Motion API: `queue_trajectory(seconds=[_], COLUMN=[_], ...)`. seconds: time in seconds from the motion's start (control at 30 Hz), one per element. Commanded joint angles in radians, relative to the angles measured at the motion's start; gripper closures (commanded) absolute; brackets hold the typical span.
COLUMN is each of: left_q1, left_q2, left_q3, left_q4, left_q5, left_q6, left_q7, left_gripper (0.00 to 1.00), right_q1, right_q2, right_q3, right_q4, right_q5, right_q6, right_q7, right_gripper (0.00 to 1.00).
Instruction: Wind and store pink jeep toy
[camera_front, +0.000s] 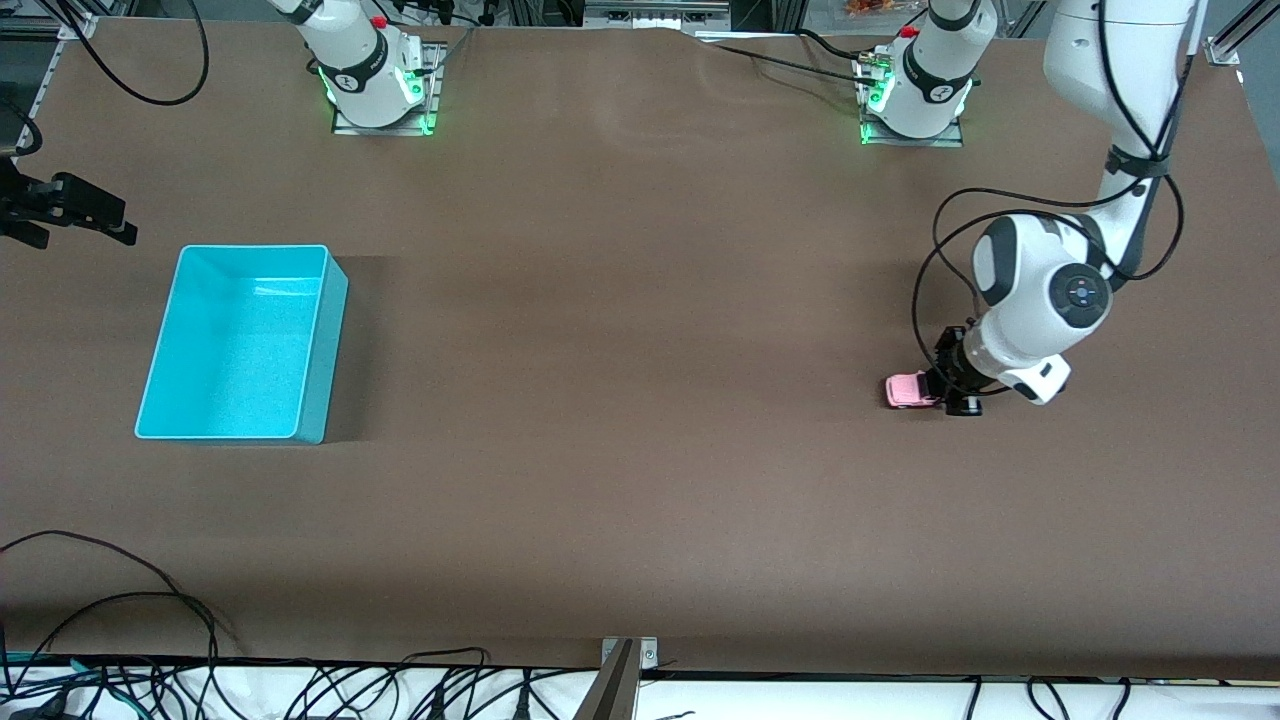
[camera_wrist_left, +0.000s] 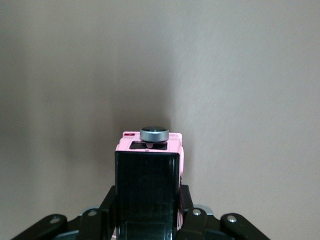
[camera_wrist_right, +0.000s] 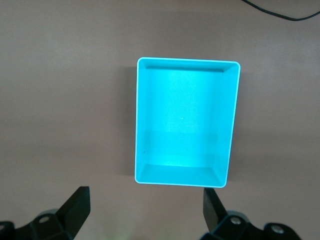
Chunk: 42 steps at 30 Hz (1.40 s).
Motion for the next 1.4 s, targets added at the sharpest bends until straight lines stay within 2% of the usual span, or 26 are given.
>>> queue_trajectory(seconds=[0.0, 0.3, 0.77, 1.37], left_q1=[-0.034, -0.051, -0.036, 0.139], left_q2=[0.006, 0.038, 0.080, 0.097], left_q3=[0.008, -0.003, -0.002, -0.002], left_q4=[-0.005, -0.010, -0.008, -0.016], left_q5=[0.033, 0.028, 0.034, 0.034], left_q6=[-0.003, 0.031, 0.054, 0.054], left_q7=[-0.066, -0.110, -0.067, 0.218], left_gripper=[0.72, 0.72, 0.74, 0.75], right_q1=[-0.001, -0.001, -0.001, -0.001], right_q2=[-0.002, -0.002, -0.002, -0.002], right_q3=[0.001, 0.001, 0.001, 0.001], right_q4=[0.013, 0.013, 0.013, 0.013], right_q5=[-0.009, -0.009, -0.009, -0.009], right_q6=[-0.016, -0.016, -0.016, -0.015], right_q7=[-0.006, -0.006, -0.006, -0.006], right_gripper=[0.00, 0.00, 0.00, 0.00])
